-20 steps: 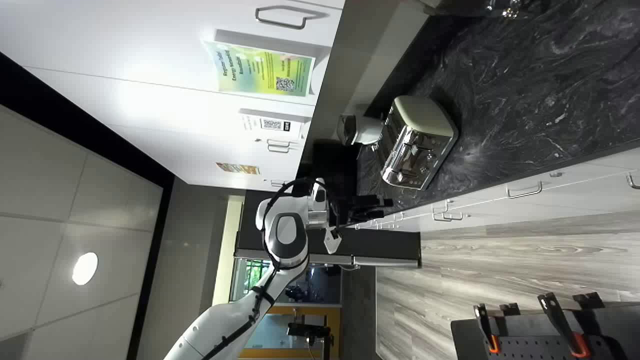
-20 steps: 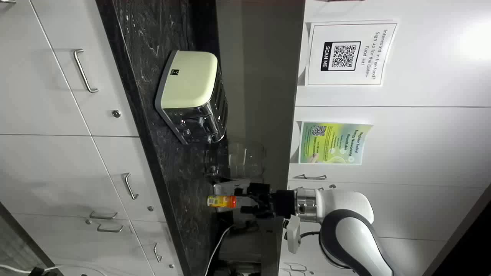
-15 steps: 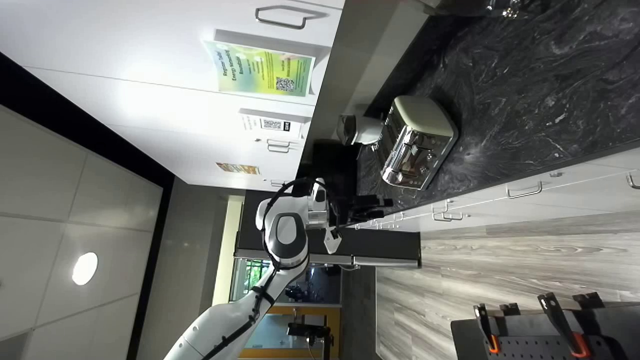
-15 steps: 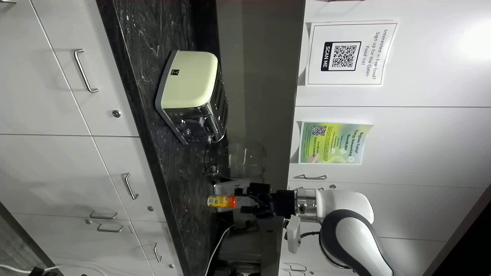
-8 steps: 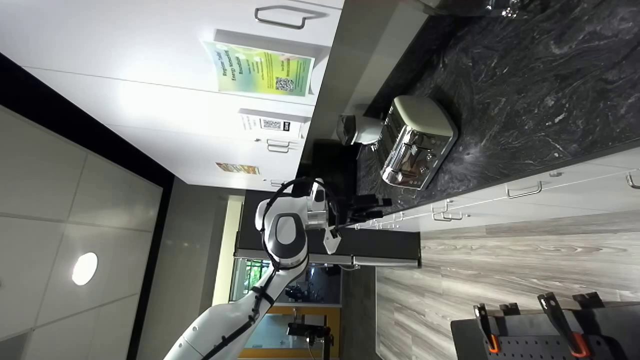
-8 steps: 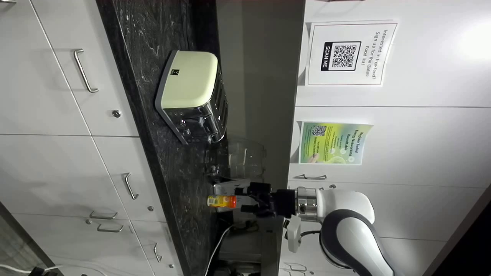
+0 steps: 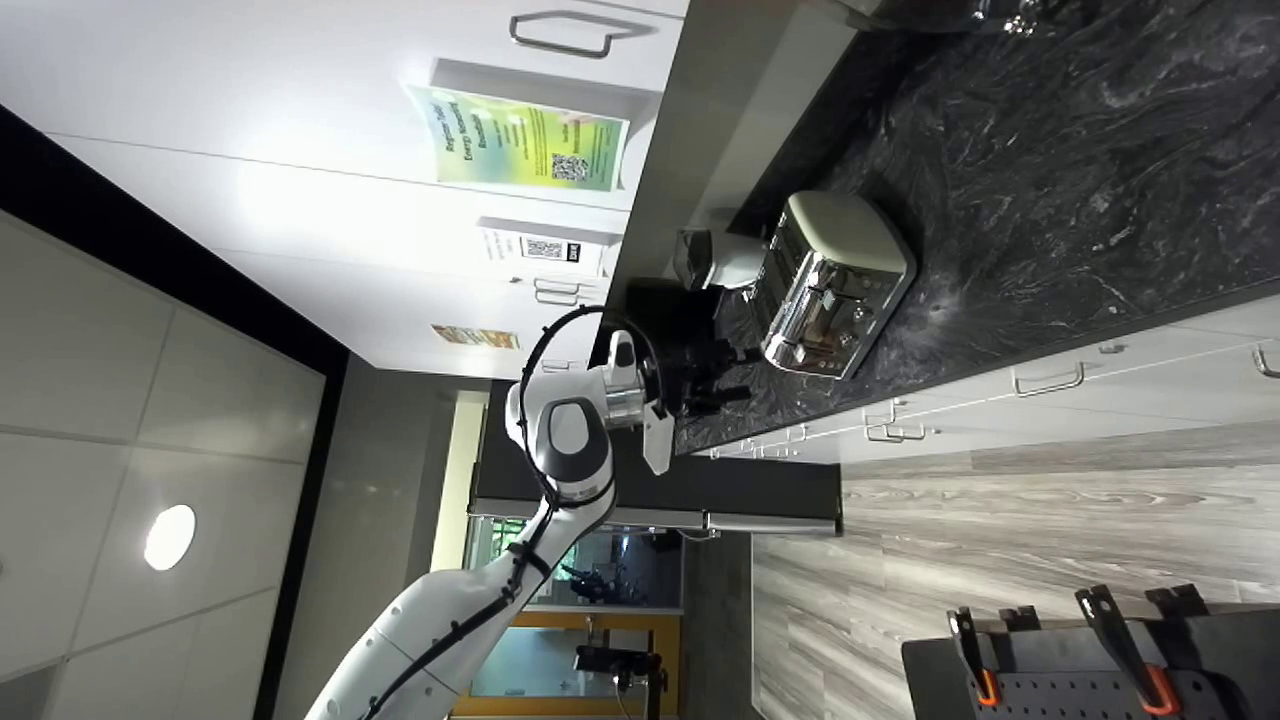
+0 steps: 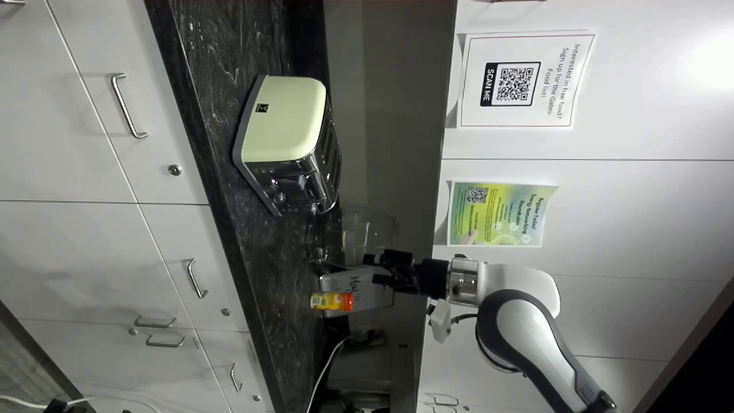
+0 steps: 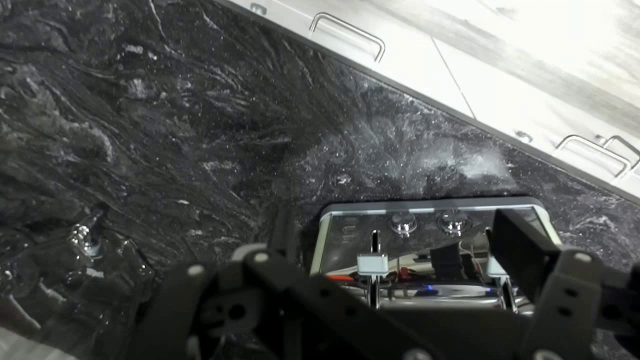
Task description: Push down the right button of the toaster.
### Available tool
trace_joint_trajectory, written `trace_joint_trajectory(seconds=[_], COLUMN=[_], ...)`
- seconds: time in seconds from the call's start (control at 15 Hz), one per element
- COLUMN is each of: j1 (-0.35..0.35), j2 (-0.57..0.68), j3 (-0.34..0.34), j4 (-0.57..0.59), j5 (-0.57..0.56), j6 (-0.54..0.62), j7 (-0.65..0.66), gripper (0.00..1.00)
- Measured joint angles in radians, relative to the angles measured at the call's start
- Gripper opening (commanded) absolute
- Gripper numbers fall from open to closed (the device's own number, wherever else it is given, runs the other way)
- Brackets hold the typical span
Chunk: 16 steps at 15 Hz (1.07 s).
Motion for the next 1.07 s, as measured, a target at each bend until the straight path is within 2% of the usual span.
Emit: trace_joint_trajectory(seconds=[0.4, 0.67, 1.07], j1=[0.0, 0.0, 0.0], j2=[0.206, 0.325, 0.367], j3=[-0.032, -0.042, -0.044], j4=[0.132, 0.193, 0.222], j5=[-0.002, 0.0, 0.0], j6=[0.106, 0.146, 0.15], j7=[-0.088, -0.095, -0.095], gripper=[1.0, 1.0, 1.0])
